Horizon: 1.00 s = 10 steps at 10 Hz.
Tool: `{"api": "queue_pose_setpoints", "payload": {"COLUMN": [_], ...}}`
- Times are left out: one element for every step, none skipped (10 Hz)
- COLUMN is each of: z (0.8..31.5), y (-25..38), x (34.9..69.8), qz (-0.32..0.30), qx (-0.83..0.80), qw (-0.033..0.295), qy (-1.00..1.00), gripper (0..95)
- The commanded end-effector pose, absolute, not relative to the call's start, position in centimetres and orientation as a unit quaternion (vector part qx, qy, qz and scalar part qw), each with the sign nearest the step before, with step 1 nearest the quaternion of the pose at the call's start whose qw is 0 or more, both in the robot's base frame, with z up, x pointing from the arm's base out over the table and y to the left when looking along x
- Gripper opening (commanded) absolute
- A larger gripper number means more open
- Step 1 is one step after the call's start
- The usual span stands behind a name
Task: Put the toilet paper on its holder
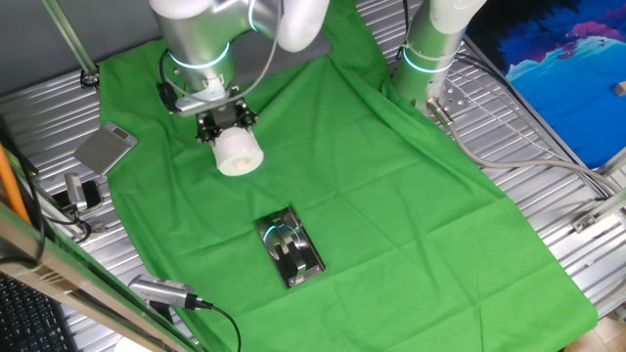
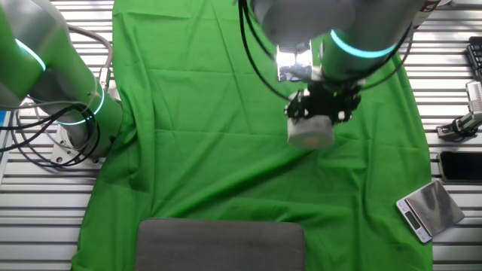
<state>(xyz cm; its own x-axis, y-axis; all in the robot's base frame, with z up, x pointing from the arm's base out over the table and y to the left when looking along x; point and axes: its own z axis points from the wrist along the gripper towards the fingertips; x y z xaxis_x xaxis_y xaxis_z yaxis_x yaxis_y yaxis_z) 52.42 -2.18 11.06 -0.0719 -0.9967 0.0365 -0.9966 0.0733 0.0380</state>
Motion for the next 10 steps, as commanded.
{"api": "queue_pose_setpoints", "payload": {"z": [11.2, 11.3, 11.2, 11.1, 10.8, 10.4, 10.1, 9.8, 9.7, 9.6], "y": [-0.9, 0.7, 1.6, 2.3, 3.3, 4.1, 5.1, 5.8, 6.3, 6.3], "x": [52.8, 53.0, 53.2, 53.3, 53.5, 53.6, 53.8, 53.8, 53.8, 53.8], "qz": [-0.002, -0.003, -0.003, -0.006, -0.009, -0.011, -0.012, -0.012, -0.012, -0.014], "qx": [0.679, 0.676, 0.674, 0.673, 0.67, 0.67, 0.668, 0.667, 0.666, 0.666], "qw": [0.025, 0.024, 0.023, 0.02, 0.018, 0.015, 0.014, 0.013, 0.013, 0.012], "qy": [-0.734, -0.736, -0.739, -0.74, -0.742, -0.743, -0.744, -0.745, -0.746, -0.746], "gripper": [0.0, 0.0, 0.0, 0.0, 0.0, 0.0, 0.0, 0.0, 0.0, 0.0]}}
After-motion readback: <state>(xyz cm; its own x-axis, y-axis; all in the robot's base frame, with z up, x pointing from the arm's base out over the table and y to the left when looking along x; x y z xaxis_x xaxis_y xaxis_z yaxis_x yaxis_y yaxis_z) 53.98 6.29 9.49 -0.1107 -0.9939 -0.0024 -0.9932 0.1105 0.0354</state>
